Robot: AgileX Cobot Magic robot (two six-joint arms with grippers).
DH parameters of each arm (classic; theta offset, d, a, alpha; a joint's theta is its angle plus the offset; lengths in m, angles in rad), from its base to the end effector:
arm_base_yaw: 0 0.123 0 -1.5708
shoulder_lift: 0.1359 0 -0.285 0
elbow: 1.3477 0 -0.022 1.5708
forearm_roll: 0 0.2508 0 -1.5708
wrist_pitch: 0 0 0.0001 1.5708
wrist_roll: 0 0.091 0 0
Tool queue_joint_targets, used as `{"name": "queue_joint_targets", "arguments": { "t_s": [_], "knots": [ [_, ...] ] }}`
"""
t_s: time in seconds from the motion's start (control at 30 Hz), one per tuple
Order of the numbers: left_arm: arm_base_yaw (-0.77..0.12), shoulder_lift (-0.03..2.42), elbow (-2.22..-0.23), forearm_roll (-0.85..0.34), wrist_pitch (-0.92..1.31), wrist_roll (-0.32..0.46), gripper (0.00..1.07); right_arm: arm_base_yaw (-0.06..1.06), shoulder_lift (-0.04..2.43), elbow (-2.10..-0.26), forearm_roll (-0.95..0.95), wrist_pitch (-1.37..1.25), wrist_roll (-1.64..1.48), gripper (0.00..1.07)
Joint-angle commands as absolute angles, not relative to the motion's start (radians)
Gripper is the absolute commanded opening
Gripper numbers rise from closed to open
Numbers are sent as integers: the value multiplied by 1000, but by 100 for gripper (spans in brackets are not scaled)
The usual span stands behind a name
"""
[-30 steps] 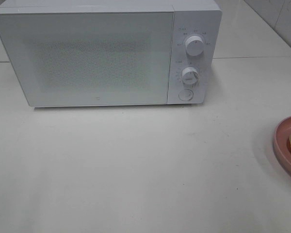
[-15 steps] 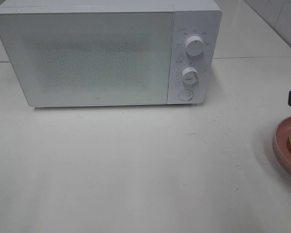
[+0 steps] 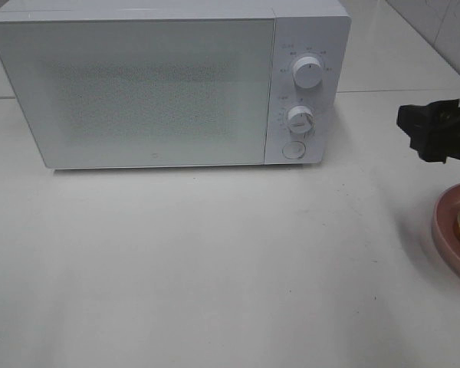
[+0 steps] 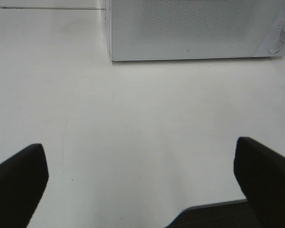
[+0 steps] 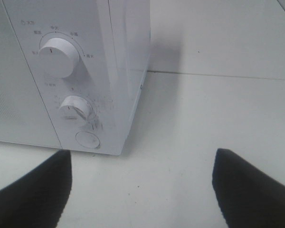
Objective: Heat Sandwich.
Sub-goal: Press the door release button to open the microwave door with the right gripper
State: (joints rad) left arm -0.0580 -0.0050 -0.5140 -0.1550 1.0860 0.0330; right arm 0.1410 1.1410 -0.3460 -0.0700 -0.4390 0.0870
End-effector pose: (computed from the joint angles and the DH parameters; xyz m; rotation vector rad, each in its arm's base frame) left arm -0.0096 -0.0119 0.2799 0.1044 2.0441 -0.2011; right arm 0.2075 0.0322 0.2251 -0.1289 1.8383 0.1426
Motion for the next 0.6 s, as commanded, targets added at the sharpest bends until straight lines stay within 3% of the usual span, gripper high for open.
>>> {"name": "queue_joint_targets", "arguments": {
  "t_s": [0.03,0.37,0.6],
  "knots": [
    [-64,-28,-514,-156,1072,36,100,134,1229,-343,-60,-587,72,76],
    [-64,-28,-514,-156,1072,36,100,185,1448,-343,241,-844,-97,76],
    [-64,-28,-514,-156,1072,36,100,385,1580,-343,469,-1025,-205,76]
  ]
}}
